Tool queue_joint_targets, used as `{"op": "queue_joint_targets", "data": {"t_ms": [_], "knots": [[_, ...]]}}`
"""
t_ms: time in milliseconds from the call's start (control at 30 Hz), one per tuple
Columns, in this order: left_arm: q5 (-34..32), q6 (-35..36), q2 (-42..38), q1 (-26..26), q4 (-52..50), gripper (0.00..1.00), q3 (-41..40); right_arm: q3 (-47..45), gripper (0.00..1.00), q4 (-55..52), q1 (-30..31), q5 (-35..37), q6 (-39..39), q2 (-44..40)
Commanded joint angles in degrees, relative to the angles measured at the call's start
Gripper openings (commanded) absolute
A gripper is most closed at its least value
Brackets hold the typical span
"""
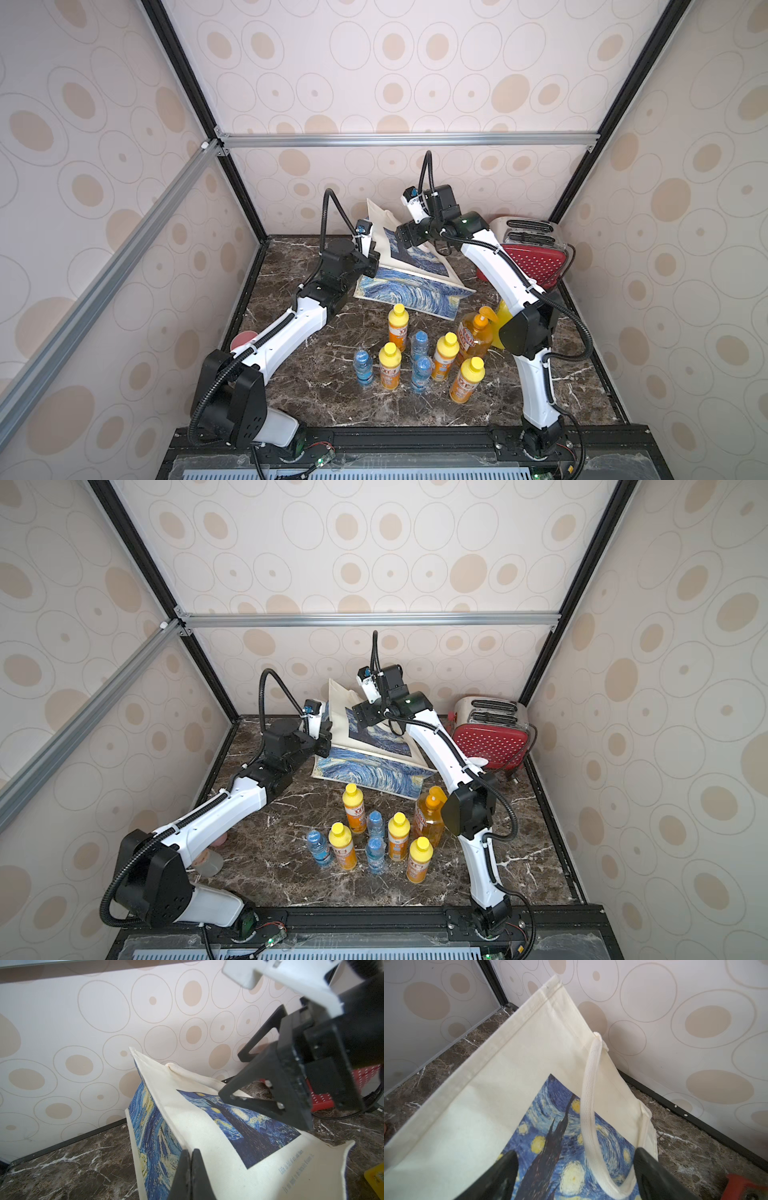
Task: Pack dish soap into the shopping bag
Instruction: Adjust the shopping bag at the center of the board.
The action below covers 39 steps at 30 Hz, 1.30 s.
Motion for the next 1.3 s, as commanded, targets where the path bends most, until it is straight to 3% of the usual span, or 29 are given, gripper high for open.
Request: {"op": "queue_joint_targets", "data": {"t_ms": [0,433,600,767,800,1233,1267], "knots": [[-0.5,2.0,-1.0,-0.2,4.8,0.0,0.9,2.8,0.86,-2.9,-1.1,0.1,-0.5,2.0],[-0.3,1.8,-0.2,-0.2,5.3,0.0,0.9,0.5,0.63,-4.1,-1.8,-3.0,0.5,4.9],[-0.7,2.0,-0.2,-0.2,5.2,0.0,0.7,1.5,0.37,-4.6,-1.9,-2.7,0.2,5.6],[-1.3,2.2,0.0,-0.2,5.6,0.0,0.2,1.6,0.02,-4.0,-2.1,-1.5,-0.2,4.1],[-1.4,2.3,0.0,-0.2,5.8,0.0,-0.1,1.7,0.0,-3.7,-2.1,-1.3,-0.3,3.6],[-7.4,4.3,4.9,-0.2,9.5,0.0,-1.5,7.1,0.0,1.3,-2.1,1.2,-4.0,-4.5],[-7.8,4.4,6.0,-0.2,9.9,0.04,-1.3,7.2,0.0,2.2,-2.1,0.8,-4.2,-5.2]]}}
